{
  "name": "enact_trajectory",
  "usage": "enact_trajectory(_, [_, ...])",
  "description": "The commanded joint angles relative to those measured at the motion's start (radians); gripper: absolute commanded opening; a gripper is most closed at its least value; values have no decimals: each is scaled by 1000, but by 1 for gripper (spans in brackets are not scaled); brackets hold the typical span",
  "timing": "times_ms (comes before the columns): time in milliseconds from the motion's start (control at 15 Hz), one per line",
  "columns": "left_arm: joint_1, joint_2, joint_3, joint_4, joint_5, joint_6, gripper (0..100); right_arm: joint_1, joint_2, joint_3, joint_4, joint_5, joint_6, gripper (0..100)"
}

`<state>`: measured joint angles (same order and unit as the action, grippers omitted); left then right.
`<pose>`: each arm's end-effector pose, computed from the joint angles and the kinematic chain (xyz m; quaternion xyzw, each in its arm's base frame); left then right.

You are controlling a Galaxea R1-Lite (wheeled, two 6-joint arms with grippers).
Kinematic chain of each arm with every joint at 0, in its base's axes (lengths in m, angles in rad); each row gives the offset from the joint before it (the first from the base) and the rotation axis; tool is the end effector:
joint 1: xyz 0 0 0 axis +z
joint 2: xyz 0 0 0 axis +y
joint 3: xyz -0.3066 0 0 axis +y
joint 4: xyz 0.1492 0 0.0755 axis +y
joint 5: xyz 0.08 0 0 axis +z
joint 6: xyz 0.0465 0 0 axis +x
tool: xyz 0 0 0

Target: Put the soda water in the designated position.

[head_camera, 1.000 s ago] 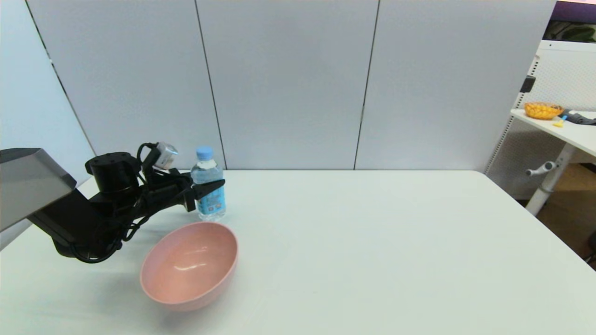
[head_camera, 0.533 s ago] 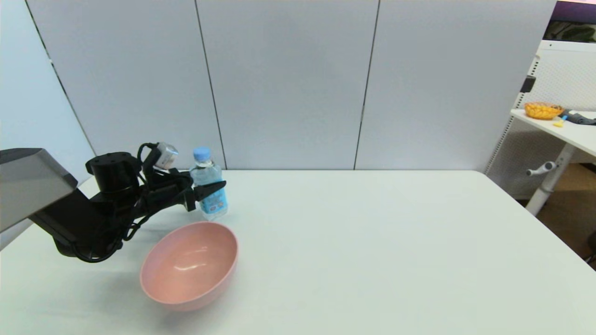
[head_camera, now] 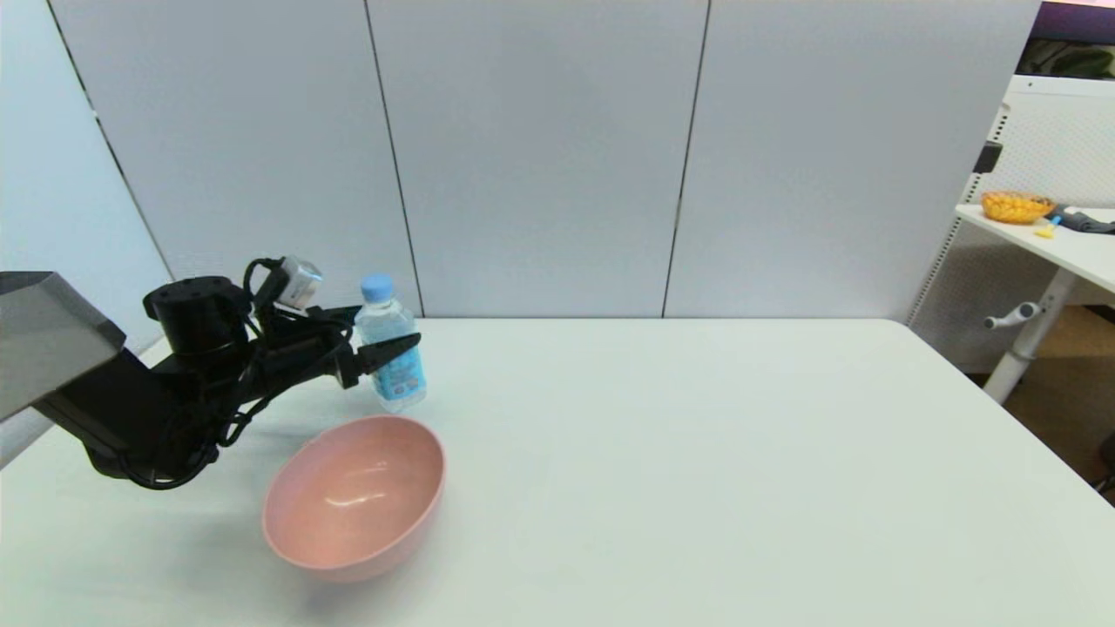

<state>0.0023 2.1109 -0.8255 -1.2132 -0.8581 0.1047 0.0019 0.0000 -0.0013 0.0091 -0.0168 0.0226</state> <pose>0.3823 -0.0343 0.1331 0.0325 0.0111 -0.4158 0.9088 -0.0310 -0.0008 0.0747 0.0113 0.0038 -0.0075 0.9999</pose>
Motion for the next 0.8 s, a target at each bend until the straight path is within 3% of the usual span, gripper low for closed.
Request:
enact_trajectory(67, [28, -130, 13, 6, -2, -37, 100, 1, 2, 0, 0, 0, 0, 100])
enact_trajectory(400, [45, -422, 105, 90, 5, -115, 100, 1, 2, 0, 0, 0, 0, 100])
enact_trajectory(600, [59, -646, 144, 170, 145, -122, 100, 1, 2, 0, 0, 0, 0, 100])
enact_trajectory(800, [57, -902, 198, 376, 281, -111, 100, 1, 2, 1, 0, 1, 0, 100])
